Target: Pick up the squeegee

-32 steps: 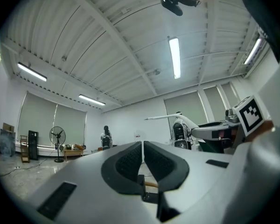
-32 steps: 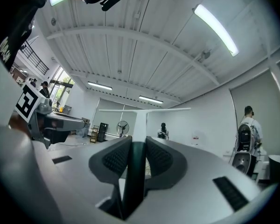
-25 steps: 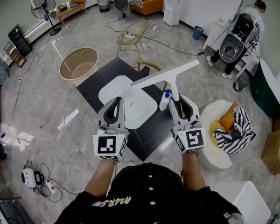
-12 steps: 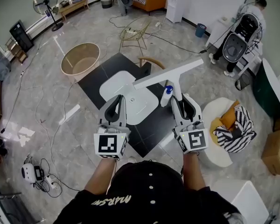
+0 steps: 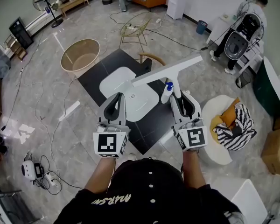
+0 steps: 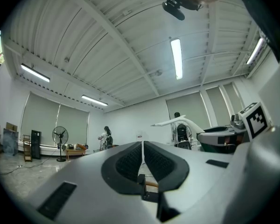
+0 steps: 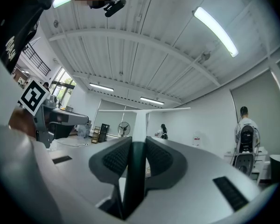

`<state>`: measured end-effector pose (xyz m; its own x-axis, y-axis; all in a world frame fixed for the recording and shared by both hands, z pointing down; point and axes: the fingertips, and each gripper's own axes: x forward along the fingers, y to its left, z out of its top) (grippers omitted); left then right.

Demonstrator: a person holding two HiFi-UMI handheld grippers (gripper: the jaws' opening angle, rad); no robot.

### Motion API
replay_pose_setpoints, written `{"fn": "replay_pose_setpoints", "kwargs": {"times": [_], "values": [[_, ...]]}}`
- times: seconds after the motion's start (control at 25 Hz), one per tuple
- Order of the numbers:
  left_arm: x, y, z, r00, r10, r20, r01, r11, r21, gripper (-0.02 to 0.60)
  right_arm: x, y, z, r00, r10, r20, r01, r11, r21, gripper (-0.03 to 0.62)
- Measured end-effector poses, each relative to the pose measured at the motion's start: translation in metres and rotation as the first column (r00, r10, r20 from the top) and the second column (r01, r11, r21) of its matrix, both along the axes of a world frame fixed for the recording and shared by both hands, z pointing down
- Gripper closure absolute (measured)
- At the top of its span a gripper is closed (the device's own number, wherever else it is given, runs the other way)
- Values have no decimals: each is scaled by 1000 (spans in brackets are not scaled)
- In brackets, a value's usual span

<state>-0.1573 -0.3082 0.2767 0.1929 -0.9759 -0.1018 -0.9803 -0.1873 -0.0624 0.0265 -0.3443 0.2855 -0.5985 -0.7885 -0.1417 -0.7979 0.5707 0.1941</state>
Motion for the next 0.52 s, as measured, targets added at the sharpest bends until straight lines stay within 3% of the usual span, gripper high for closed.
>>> {"fn": "replay_pose_setpoints", "kwargs": {"times": [0.52], "values": [[-1,-1,0,1000,-2,-12,2,1000,5,561,-4,-3,1,1000,-9,-7,9,1000,1,507]]}}
